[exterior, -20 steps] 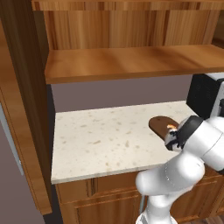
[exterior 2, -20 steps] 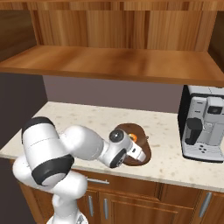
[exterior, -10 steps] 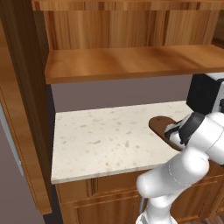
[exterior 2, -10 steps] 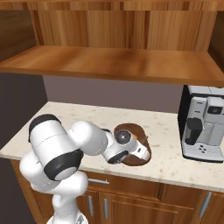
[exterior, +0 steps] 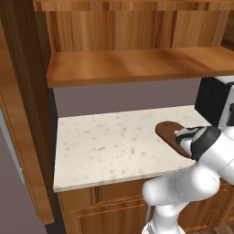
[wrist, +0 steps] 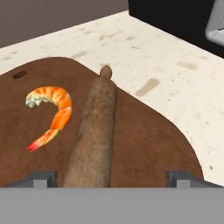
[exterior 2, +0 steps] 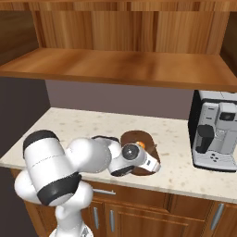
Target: Open the cabinet, retrieve the rolling pin, and place it next to the meat on the cutting board to prepare for tenderizing.
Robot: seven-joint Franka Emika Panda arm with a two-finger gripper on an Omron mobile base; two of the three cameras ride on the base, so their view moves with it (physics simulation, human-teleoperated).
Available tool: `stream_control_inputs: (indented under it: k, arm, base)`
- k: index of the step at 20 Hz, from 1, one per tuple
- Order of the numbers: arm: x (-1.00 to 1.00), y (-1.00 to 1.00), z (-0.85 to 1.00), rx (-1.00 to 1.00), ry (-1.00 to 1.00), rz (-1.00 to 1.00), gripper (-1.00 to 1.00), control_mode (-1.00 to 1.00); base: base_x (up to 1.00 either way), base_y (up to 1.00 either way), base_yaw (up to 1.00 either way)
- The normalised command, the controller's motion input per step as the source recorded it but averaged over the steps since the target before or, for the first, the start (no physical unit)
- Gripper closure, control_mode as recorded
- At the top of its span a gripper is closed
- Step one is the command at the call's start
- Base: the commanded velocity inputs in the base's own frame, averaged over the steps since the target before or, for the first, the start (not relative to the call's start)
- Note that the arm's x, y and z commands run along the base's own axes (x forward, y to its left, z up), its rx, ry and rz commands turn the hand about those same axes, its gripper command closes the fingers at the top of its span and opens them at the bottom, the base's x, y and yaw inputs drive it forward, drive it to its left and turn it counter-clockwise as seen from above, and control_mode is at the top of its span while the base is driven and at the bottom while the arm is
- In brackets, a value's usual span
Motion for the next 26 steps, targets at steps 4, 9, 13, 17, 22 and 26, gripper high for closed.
stream_control_inputs:
  k: [4, 9, 13, 17, 22, 26]
  arm:
    - [0.02, 0.0, 0.54, 0.0, 0.0, 0.0, -1.0, -1.0]
    - [0.09, 0.0, 0.62, 0.0, 0.0, 0.0, -1.0, -1.0]
    - [0.01, 0.0, 0.59, 0.0, 0.0, 0.0, -1.0, -1.0]
    - [-0.03, 0.0, 0.53, 0.0, 0.0, 0.0, -1.0, -1.0]
    - [-0.25, 0.03, 0.54, 0.0, 0.0, 0.0, -1.0, -1.0]
    - [-0.37, 0.12, 0.48, 0.0, 0.0, 0.0, -1.0, -1.0]
  base:
    - [0.0, 0.0, 0.0]
    - [0.0, 0.0, 0.0]
    - [0.0, 0.0, 0.0]
    - [0.0, 0.0, 0.0]
    - [0.0, 0.0, 0.0]
    - [0.0, 0.0, 0.0]
